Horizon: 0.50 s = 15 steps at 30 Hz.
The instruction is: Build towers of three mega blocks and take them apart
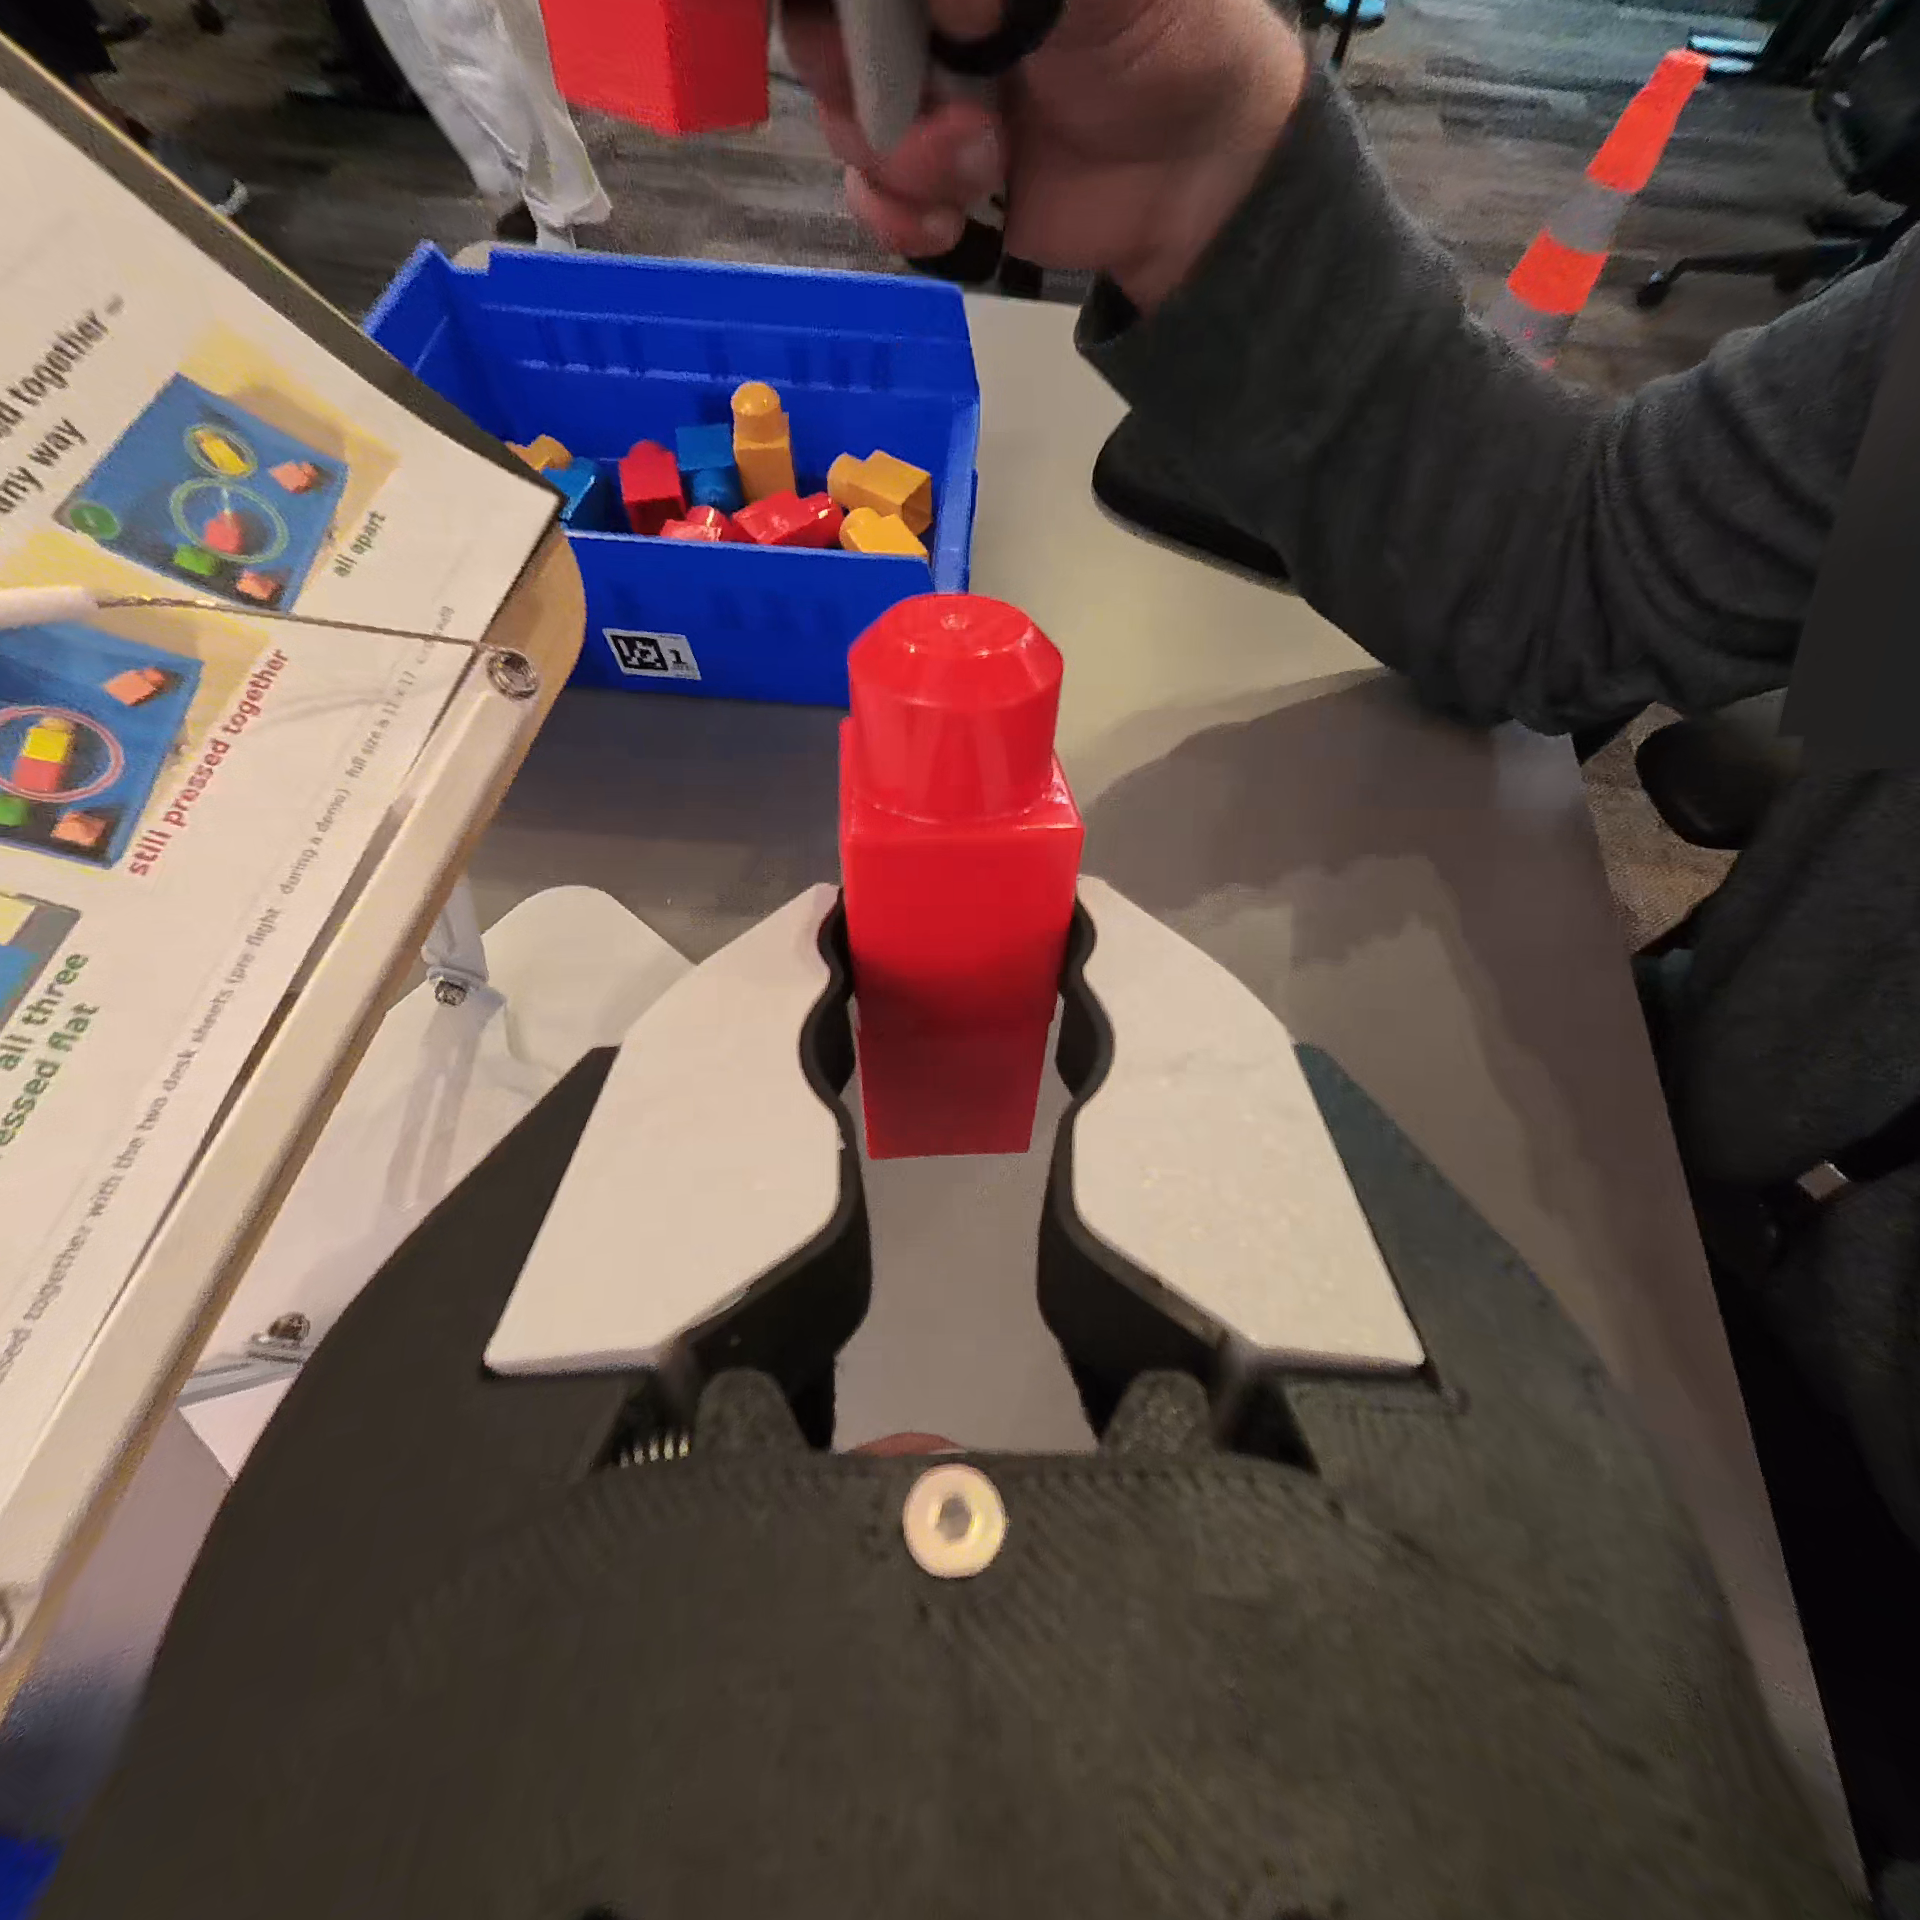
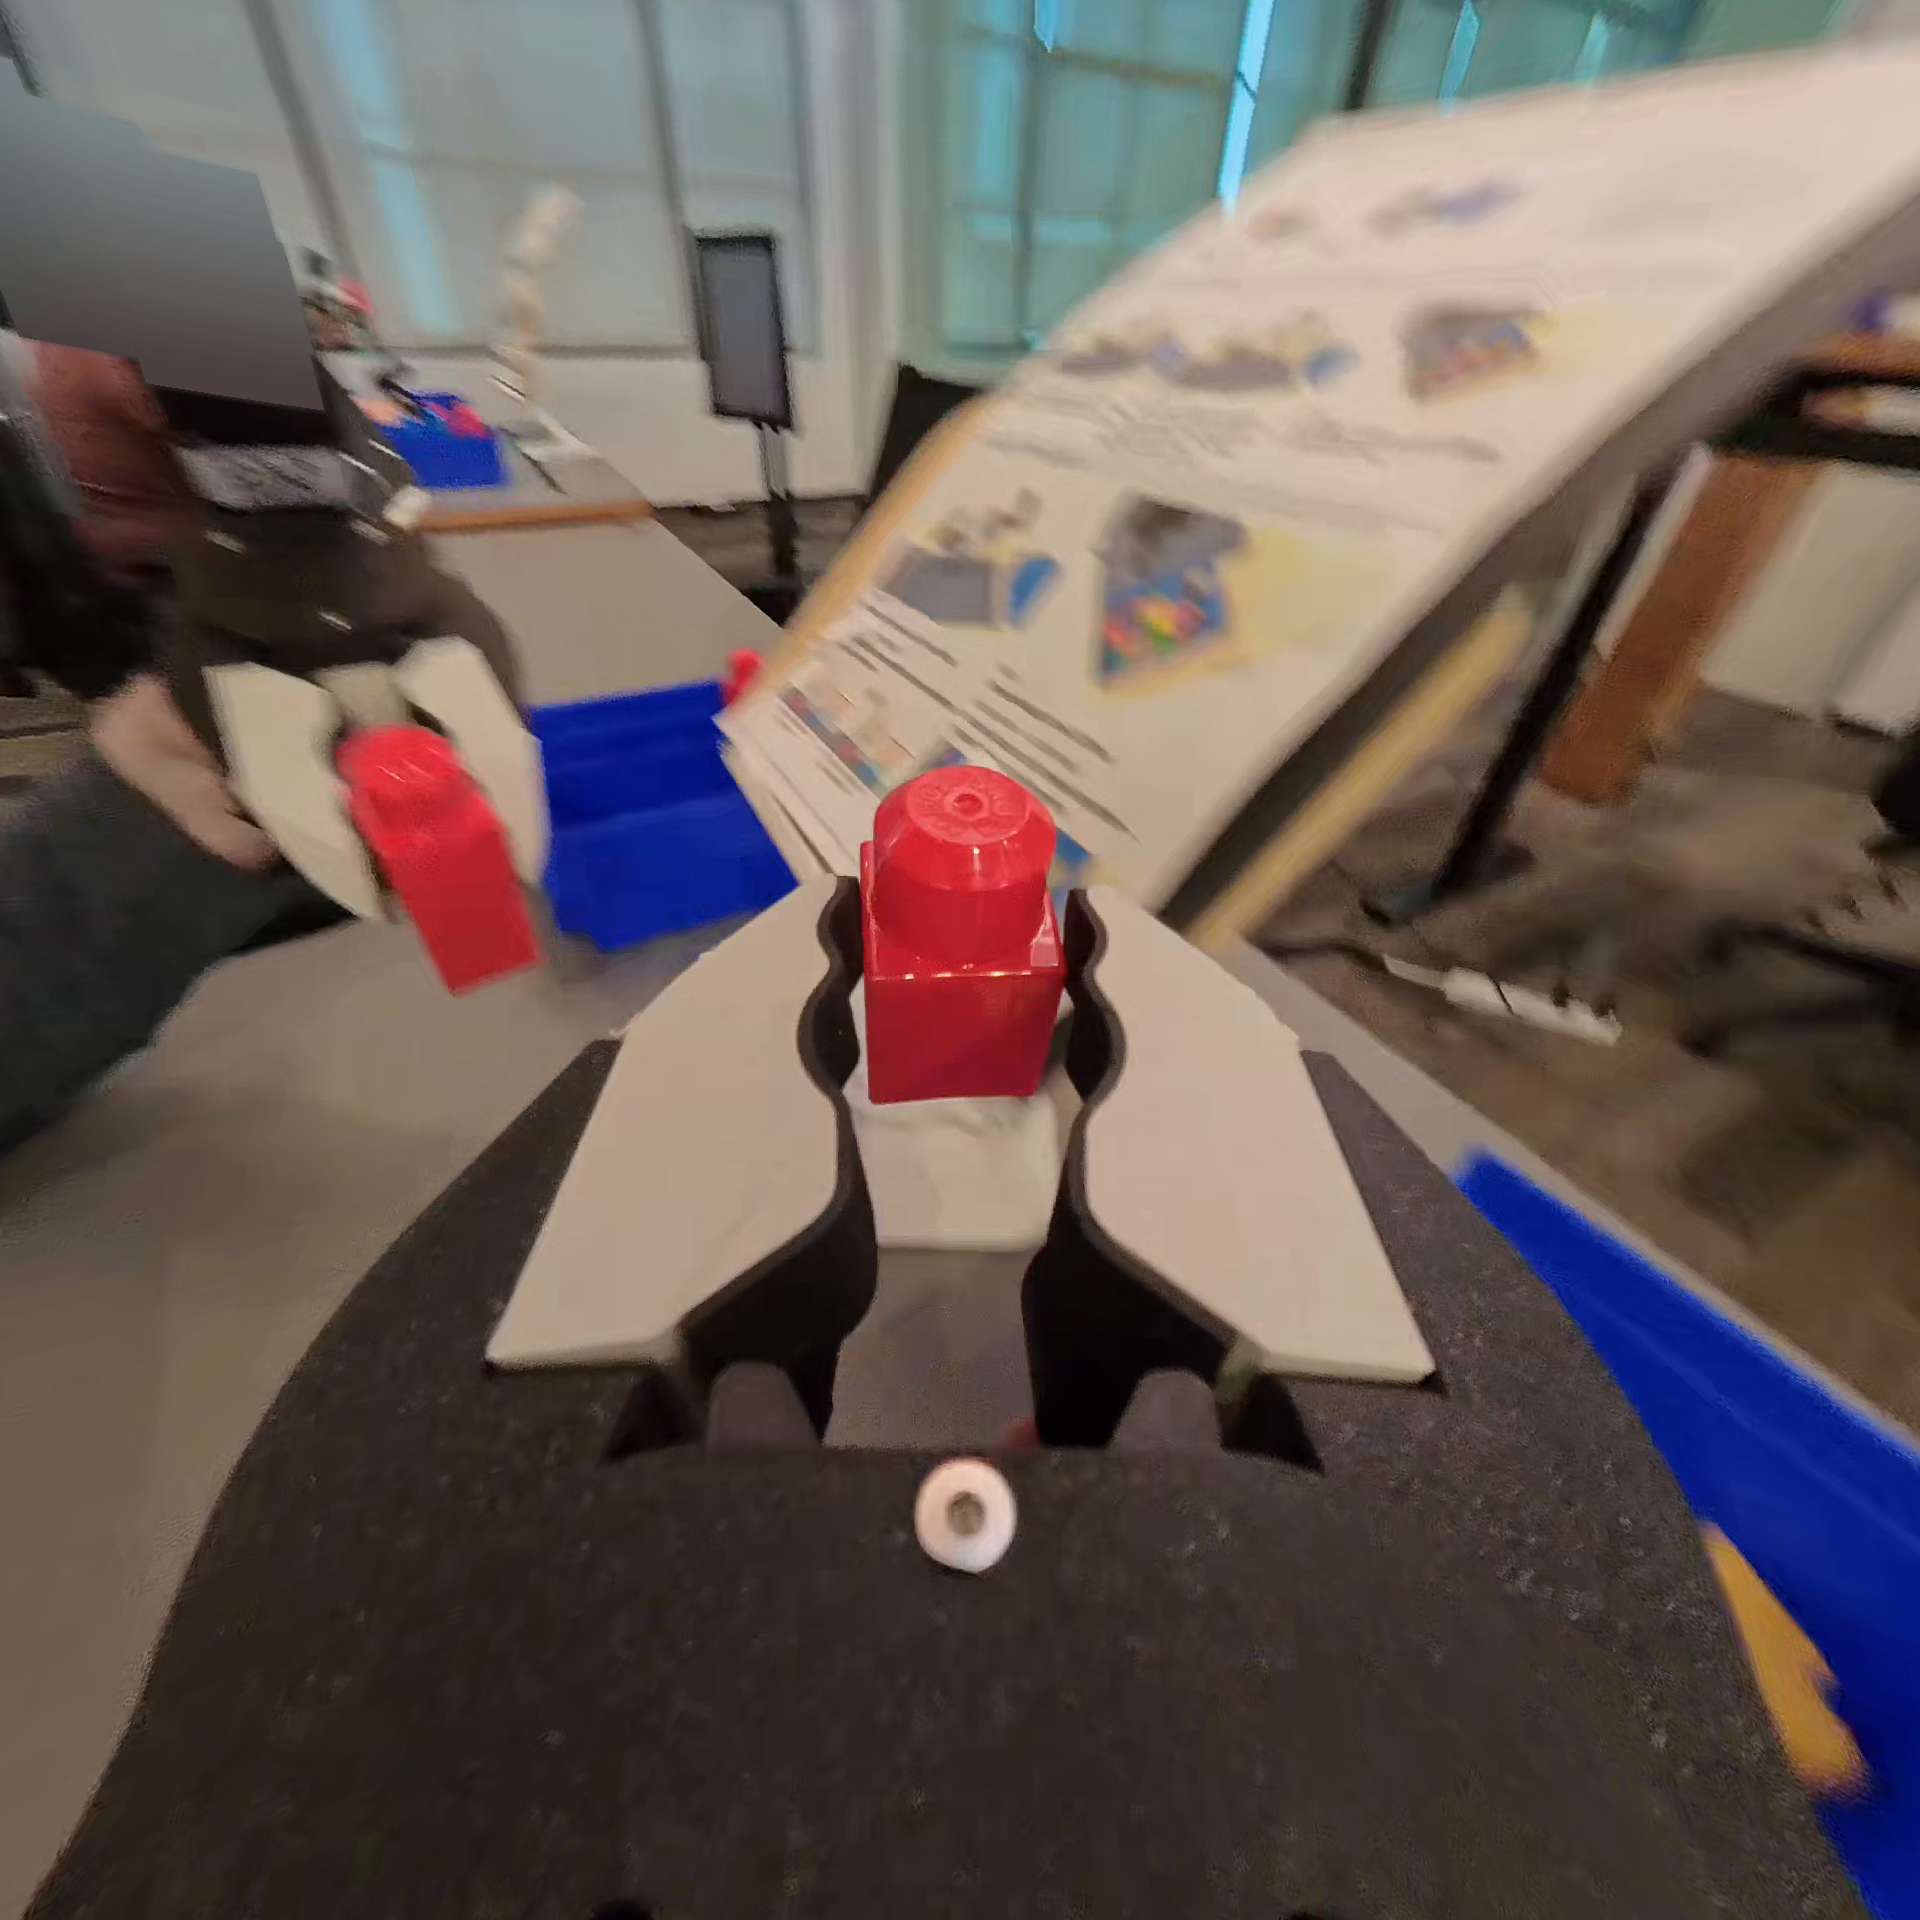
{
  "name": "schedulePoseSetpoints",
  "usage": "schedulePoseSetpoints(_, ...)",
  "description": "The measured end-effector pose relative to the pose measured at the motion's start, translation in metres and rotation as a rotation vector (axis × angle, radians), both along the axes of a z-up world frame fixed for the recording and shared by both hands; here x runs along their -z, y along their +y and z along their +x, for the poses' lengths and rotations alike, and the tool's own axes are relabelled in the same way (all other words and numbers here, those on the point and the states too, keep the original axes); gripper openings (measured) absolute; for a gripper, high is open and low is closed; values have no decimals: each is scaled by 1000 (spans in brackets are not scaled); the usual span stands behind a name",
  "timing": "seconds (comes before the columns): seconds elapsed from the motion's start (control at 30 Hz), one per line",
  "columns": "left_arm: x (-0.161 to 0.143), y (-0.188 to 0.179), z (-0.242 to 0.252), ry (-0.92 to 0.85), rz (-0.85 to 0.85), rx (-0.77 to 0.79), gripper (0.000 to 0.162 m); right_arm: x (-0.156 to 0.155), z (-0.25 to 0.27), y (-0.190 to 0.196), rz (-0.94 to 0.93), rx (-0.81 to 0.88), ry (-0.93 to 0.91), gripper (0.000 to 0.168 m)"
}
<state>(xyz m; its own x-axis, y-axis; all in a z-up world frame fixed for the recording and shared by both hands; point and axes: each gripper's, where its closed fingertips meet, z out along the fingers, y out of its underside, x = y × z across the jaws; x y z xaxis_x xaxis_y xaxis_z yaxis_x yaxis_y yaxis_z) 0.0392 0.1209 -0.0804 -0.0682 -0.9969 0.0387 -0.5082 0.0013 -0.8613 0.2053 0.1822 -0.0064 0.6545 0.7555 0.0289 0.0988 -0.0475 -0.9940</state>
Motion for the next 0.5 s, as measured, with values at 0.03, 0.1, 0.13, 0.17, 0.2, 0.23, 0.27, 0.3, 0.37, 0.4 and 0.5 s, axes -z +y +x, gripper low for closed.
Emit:
schedulePoseSetpoints(0.03,-3,0,-1,-11,0,-1,36,12,21,8,-47,62,-26,37)
schedulePoseSetpoints(0.1,-4,0,-2,-9,10,-5,36,38,66,25,-126,212,-91,37)
schedulePoseSetpoints(0.13,-4,-1,-2,-4,12,-4,36,50,79,28,-184,227,-86,37)
schedulePoseSetpoints(0.17,-3,-1,-1,-1,15,-7,36,63,89,29,-253,227,-72,37)
schedulePoseSetpoints(0.2,-3,0,0,-3,13,-10,36,75,98,32,-299,246,-76,37)
schedulePoseSetpoints(0.23,-2,0,1,-4,7,-7,36,87,109,37,-323,285,-98,37)
schedulePoseSetpoints(0.27,1,1,2,3,3,-7,36,98,117,41,-348,318,-118,37)
schedulePoseSetpoints(0.3,4,2,3,11,2,-14,36,109,125,44,-385,347,-132,41)
schedulePoseSetpoints(0.37,8,4,6,17,-10,-16,36,118,132,48,-418,378,-136,47)
schedulePoseSetpoints(0.4,9,4,7,17,-13,-13,36,116,132,49,-405,388,-153,50)
schedulePoseSetpoints(0.5,14,4,12,21,-18,-12,36,94,116,43,-313,369,-217,51)
